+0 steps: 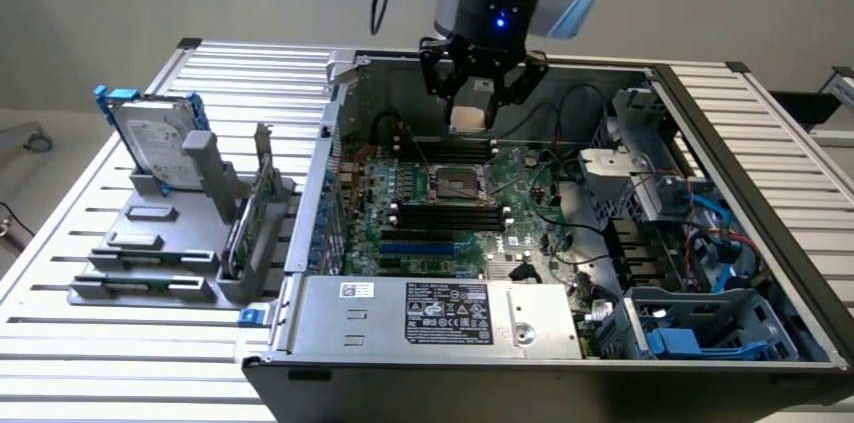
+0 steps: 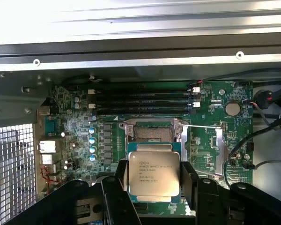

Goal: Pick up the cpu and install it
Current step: 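Pick up the cpu and move it towards the insertion slot, then place the cpu into insertion slot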

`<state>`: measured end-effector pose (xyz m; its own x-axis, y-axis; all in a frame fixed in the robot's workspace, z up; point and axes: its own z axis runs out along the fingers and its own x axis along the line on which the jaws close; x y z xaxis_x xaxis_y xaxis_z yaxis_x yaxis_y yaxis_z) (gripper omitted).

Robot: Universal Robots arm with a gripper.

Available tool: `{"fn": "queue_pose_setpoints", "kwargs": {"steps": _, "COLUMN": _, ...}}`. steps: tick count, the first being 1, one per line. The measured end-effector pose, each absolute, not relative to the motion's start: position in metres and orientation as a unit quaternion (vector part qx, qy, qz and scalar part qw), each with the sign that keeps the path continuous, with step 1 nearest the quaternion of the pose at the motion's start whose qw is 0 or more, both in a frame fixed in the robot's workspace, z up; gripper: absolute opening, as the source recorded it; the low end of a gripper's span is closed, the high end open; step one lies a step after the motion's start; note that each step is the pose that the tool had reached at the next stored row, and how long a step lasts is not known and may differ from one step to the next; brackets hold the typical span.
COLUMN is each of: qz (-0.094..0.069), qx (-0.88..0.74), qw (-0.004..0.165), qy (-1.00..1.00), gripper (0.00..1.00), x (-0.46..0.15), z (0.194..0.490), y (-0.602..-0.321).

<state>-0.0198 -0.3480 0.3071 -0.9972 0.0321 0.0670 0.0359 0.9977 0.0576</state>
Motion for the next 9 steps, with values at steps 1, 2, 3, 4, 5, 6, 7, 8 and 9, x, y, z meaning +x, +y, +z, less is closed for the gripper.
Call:
{"fn": "queue_pose_setpoints", "kwargs": {"steps": 1, "qz": -0.029, "qx": -0.017, "qw": 0.033, "qy": -0.999, "gripper": 0.55, "x": -0.0198, "z": 0.3071, "y": -0.3480}}
{"fn": "queue_pose_setpoints", "kwargs": {"steps": 2, "qz": -0.029, "qx": -0.017, "qw": 0.033, "qy": -0.999, "gripper": 0.55, "x": -0.0198, "z": 0.3071, "y": -0.3480}}
{"fn": "queue_pose_setpoints", "kwargs": {"steps": 3, "qz": -0.029, "qx": -0.017, "qw": 0.033, "qy": -0.999, "gripper": 0.55, "x": -0.0198, "z": 0.3071, "y": -0.3480}}
{"fn": "queue_pose_setpoints", "kwargs": {"steps": 4, "qz": -0.029, "qx": -0.017, "qw": 0.033, "qy": -0.999, "gripper": 0.55, "x": -0.0198, "z": 0.3071, "y": -0.3480}}
{"fn": "queue_pose_setpoints", "kwargs": {"steps": 5, "qz": -0.029, "qx": -0.017, "qw": 0.033, "qy": -0.999, "gripper": 0.55, "x": -0.0198, "z": 0.3071, "y": -0.3480}}
{"fn": "queue_pose_setpoints", "kwargs": {"steps": 6, "qz": -0.029, "qx": -0.017, "qw": 0.033, "qy": -0.999, "gripper": 0.55, "x": -0.0198, "z": 0.3071, "y": -0.3480}}
{"fn": "queue_pose_setpoints", "kwargs": {"steps": 7, "qz": -0.029, "qx": -0.017, "qw": 0.033, "qy": -0.999, "gripper": 0.55, "x": -0.0198, "z": 0.3071, "y": -0.3480}}
{"fn": "queue_pose_setpoints", "kwargs": {"steps": 8, "qz": -0.029, "qx": -0.017, "qw": 0.033, "qy": -0.999, "gripper": 0.55, "x": -0.0198, "z": 0.3071, "y": -0.3480}}
{"fn": "queue_pose_setpoints", "kwargs": {"steps": 9, "qz": -0.029, "qx": -0.017, "qw": 0.033, "qy": -0.999, "gripper": 0.55, "x": -0.0198, "z": 0.3071, "y": -0.3480}}
